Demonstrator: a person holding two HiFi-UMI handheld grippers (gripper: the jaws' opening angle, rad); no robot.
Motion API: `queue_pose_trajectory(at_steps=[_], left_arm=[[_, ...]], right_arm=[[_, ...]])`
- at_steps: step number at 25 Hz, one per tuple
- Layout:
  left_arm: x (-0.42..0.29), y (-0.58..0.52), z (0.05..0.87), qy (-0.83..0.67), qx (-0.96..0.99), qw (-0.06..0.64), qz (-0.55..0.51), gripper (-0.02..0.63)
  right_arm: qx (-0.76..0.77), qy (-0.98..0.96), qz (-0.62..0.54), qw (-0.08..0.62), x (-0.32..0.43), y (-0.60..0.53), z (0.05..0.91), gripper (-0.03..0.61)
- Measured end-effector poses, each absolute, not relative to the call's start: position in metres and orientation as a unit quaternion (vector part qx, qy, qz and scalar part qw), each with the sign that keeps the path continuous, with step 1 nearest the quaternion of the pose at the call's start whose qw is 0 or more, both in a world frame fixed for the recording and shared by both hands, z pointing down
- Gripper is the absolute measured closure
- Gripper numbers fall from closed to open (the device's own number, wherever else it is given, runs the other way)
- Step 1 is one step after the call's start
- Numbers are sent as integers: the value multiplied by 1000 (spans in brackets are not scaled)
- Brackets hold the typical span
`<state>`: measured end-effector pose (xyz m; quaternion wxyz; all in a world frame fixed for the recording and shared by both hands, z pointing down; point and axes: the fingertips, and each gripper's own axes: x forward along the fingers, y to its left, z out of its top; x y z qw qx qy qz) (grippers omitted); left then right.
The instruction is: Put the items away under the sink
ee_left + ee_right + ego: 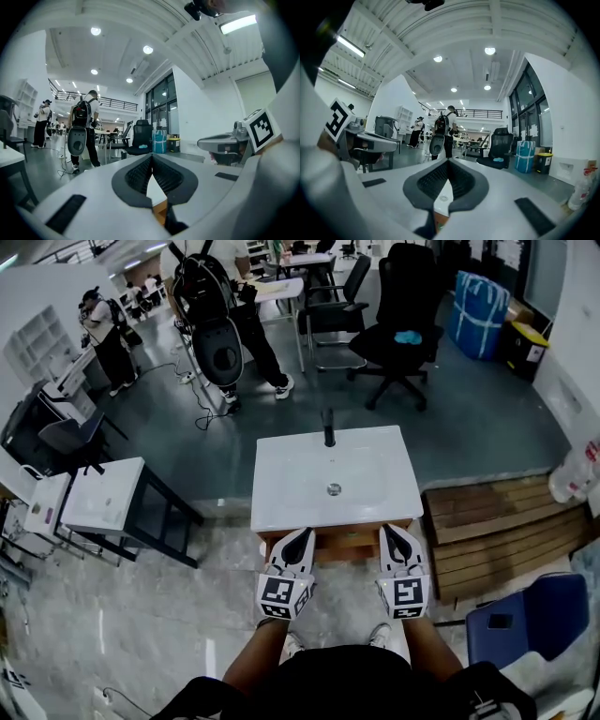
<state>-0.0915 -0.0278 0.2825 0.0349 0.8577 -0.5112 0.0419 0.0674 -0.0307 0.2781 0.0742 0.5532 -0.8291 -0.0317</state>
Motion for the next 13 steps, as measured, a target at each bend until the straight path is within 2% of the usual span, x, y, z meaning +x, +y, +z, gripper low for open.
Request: queue_pose_trajectory(at_steps=[13], left_arm=[[-104,-28,272,-528,848,30,38,595]], right_arm=[[547,-834,-39,65,62,-35,266,561]])
